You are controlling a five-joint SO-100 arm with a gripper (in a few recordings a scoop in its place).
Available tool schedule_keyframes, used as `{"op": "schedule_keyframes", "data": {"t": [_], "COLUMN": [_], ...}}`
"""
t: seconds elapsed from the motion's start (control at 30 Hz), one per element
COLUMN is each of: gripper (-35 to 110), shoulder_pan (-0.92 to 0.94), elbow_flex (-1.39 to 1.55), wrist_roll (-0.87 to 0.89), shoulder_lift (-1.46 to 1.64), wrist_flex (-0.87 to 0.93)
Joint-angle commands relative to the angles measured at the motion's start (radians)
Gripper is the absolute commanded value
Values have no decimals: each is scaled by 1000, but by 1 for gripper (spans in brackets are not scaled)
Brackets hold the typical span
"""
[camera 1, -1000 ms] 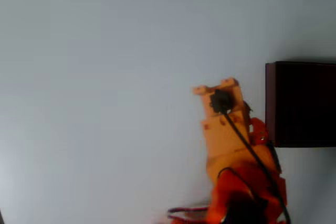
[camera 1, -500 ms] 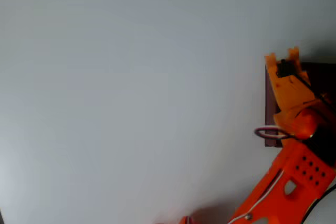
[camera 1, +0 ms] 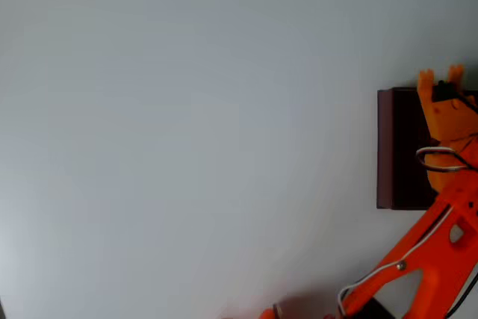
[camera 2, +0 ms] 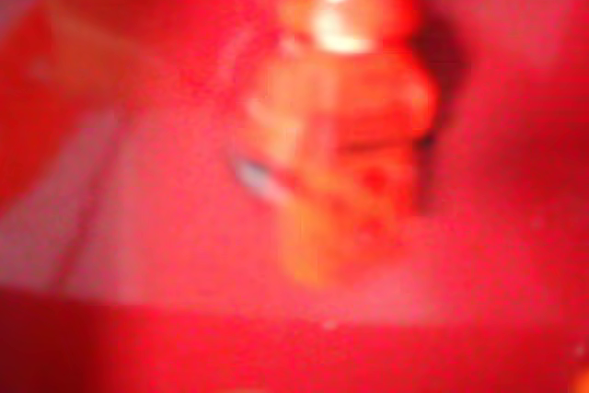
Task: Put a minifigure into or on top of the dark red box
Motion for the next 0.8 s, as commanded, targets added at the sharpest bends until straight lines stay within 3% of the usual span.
{"op": "schedule_keyframes", "data": {"t": [0.0, 0.33, 0.77], "gripper": [24, 23, 21], "shoulder_pan": [2, -118, -612], "elbow_flex": [-5, 359, 1040], "wrist_roll": [-2, -166, -104], "shoulder_lift": [41, 471, 1331], "wrist_flex": [12, 11, -104]}}
